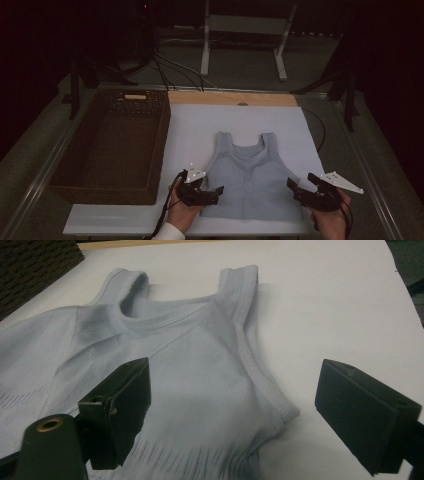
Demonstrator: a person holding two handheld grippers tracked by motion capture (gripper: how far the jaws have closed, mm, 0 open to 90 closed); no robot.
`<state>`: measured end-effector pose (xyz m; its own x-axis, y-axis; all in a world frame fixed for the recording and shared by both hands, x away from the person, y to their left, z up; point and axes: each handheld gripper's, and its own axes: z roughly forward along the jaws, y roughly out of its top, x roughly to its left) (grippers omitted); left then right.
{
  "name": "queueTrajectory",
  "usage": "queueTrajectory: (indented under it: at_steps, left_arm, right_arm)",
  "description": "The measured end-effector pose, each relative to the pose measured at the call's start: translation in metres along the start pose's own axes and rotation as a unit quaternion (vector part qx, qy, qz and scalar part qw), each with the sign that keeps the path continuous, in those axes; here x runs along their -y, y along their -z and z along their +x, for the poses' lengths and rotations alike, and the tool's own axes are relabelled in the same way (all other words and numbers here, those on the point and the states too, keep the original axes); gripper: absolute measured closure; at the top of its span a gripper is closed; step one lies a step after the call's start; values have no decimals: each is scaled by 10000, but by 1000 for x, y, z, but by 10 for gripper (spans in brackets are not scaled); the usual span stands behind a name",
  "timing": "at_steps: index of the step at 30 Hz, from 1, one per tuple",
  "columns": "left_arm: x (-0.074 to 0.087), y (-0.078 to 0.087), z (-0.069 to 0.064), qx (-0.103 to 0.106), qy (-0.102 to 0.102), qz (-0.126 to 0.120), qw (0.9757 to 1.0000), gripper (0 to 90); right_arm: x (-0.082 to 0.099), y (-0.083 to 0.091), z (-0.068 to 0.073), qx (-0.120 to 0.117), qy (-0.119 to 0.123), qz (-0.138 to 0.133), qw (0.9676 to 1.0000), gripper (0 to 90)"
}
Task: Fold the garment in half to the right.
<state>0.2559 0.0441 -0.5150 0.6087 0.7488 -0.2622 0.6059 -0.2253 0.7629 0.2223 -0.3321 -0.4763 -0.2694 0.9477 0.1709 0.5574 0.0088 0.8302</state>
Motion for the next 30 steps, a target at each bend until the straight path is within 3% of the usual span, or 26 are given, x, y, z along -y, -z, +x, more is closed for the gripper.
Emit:
queueTrajectory:
  at_steps: [8,12,19,23,25,27,30]
  left_arm:
    - [2,-5,0,249,133,98,9996,228]
    - [-5,-9,2,212,135,54,9997,224]
    - [-19,-15,11,300,478,-155,9983,250]
    - [-24,-17,11,148,507,-175,9985,302]
    - [-25,-16,11,41,491,-210,9986,356]
    - [-26,-14,12,13,586,-191,9981,528]
    - [-25,-10,13,5,570,-151,9983,687]
  right_arm:
    - [0,0,-1,21,-18,-12,10000,154]
    - [0,0,-1,30,-29,-25,10000,155]
    - [0,1,-1,43,-41,-36,10000,157]
    - [0,1,-2,48,-35,-41,10000,157]
    - [0,2,-2,46,-30,-40,10000,158]
    - [0,2,-2,43,-27,-45,10000,158]
    - [0,1,-1,41,-31,-34,10000,158]
